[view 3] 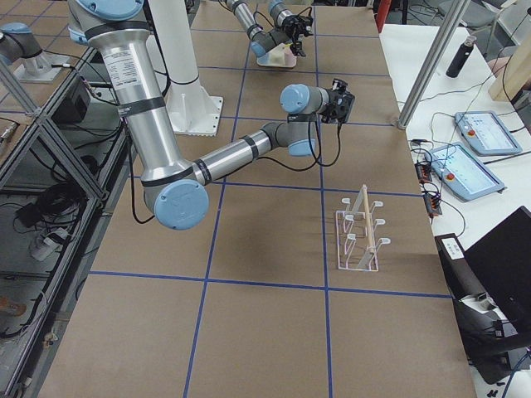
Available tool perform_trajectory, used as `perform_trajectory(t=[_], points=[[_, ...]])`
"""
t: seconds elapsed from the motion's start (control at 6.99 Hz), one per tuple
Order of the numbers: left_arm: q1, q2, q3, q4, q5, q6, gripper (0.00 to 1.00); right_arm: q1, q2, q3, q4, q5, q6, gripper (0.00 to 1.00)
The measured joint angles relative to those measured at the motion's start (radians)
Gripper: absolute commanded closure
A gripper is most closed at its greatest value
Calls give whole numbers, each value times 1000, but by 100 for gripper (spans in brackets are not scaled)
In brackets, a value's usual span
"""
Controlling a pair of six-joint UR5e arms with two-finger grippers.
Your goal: Transfer IKEA cup to right arm and place on rack
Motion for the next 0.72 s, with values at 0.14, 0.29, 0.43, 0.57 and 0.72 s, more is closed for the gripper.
perform_trajectory(t=[0.14, 0.29, 0.43, 0.57, 0.72], points=[[-2, 10, 9, 59, -28, 71, 0, 27, -52, -3, -37, -19, -161, 100], [-5, 19, 11, 127, -48, 137, 0, 43, -115, -5, -51, -69, -305, 100], [-11, 23, 8, 193, -67, 211, 0, 49, -173, -1, -55, -131, -415, 100], [-17, 25, 5, 236, -86, 266, 0, 53, -217, 4, -57, -188, -495, 100], [-21, 27, 5, 254, -95, 290, 0, 54, -255, 9, -57, -244, -575, 100]])
